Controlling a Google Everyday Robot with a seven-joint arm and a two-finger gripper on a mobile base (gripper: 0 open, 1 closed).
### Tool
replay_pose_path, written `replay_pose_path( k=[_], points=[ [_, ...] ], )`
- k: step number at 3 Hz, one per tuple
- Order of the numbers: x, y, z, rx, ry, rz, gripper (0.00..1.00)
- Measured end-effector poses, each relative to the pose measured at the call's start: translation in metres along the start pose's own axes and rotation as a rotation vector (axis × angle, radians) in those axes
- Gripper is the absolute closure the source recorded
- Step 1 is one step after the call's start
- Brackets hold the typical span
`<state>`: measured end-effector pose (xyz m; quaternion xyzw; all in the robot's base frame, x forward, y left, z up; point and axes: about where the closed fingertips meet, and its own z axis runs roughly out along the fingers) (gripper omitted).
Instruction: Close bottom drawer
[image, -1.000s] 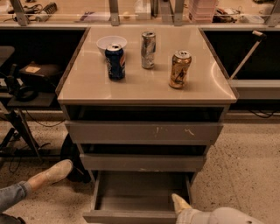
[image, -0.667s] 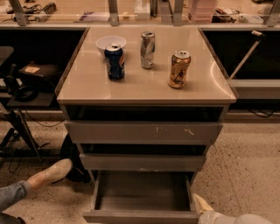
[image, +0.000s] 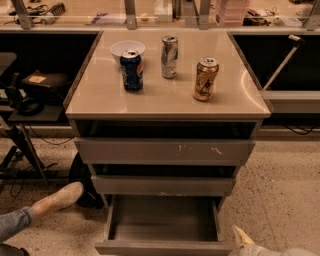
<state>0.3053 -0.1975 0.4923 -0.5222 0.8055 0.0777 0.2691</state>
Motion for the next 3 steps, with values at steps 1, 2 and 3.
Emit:
replay_pose_path(
  k=[1,2,3],
  points=[
    [0.022,0.012,0.002,0.001,0.083,-0.063,0.0],
    [0.082,0.051,0.014,-0.043,0.206,-0.052,0.0],
    [0.117,0.058,0.045,-0.094,0.285,-0.113,0.0]
  ],
)
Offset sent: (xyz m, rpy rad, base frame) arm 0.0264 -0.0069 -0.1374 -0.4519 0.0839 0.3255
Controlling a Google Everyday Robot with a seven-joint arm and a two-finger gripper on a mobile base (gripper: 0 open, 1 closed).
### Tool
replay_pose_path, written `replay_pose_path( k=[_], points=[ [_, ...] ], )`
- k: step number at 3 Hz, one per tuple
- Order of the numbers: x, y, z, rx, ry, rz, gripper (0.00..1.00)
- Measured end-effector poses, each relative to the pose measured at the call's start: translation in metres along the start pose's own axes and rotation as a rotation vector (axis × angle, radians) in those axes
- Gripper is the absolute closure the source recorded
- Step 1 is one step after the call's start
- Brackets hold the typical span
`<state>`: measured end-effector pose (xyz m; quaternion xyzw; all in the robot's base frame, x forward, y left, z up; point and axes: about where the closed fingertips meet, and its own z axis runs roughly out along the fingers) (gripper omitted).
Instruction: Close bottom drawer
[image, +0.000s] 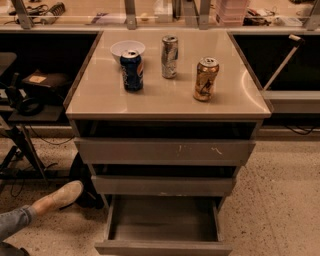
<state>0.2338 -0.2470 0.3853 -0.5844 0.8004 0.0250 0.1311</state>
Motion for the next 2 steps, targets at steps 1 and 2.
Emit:
replay_pose_path(
  k=[1,2],
  points=[
    [-0.0151,-0.0017,0.0152,-0.041,0.002,-0.065,0.0],
    [-0.0108,-0.0019,0.0175,-0.041,0.0,-0.061,0.0]
  ],
)
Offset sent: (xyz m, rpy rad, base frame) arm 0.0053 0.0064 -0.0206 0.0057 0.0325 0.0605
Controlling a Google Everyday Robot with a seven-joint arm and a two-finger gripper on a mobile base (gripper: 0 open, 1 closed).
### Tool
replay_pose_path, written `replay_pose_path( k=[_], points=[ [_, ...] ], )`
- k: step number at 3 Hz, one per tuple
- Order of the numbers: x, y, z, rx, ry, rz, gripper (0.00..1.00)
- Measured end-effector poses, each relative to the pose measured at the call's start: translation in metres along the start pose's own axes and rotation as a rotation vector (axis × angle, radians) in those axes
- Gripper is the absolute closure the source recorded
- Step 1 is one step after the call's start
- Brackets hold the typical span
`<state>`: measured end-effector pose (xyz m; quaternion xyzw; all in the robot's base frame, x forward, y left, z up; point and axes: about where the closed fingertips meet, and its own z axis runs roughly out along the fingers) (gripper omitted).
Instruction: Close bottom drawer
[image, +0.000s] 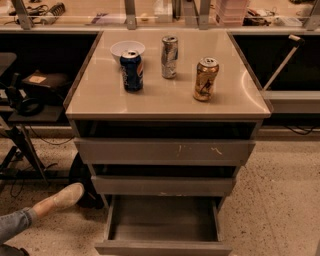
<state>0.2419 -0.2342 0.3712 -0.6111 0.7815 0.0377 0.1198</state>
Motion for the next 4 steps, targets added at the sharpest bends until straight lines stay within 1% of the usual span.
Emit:
replay_pose_path(
  k=[1,2,3,4],
  points=[
    [-0.019,0.018,0.031,-0.078,-0.1,-0.092,0.0],
    [-0.053,0.043,0.076,-0.152,-0.287,-0.239,0.0],
    [-0.065,0.057,0.11,-0.178,-0.452,-0.206,0.0],
    [-0.058,0.057,0.122,-0.193,-0.497,-0.165,0.0]
  ],
)
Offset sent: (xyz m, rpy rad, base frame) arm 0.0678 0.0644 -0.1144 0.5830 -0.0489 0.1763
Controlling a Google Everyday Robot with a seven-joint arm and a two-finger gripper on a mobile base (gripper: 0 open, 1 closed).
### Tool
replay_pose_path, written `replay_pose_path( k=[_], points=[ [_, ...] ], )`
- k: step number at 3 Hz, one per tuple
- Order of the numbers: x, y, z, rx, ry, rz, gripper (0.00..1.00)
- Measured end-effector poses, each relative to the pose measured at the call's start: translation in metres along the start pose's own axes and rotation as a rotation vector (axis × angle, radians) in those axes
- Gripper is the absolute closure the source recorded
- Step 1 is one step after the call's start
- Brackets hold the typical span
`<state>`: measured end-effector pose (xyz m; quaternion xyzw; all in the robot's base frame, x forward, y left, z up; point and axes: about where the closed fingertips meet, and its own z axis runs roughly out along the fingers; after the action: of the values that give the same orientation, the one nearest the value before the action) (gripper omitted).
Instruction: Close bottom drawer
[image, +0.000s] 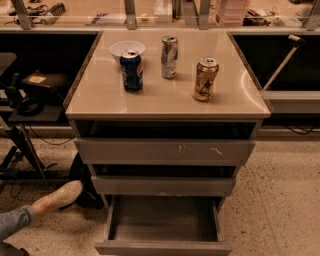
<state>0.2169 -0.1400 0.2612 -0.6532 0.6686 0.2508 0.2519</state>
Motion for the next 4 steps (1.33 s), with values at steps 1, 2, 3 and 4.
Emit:
replay_pose_path(
  k=[1,2,3,4],
  points=[
    [0.0,0.0,0.0,-0.001,0.0,0.0,0.0],
    [0.012,-0.019,0.007,0.017,-0.018,0.032,0.0],
    [0.024,-0.053,0.024,0.042,-0.085,0.021,0.0],
    [0.041,-0.092,0.039,0.079,-0.146,0.011,0.0]
  ],
)
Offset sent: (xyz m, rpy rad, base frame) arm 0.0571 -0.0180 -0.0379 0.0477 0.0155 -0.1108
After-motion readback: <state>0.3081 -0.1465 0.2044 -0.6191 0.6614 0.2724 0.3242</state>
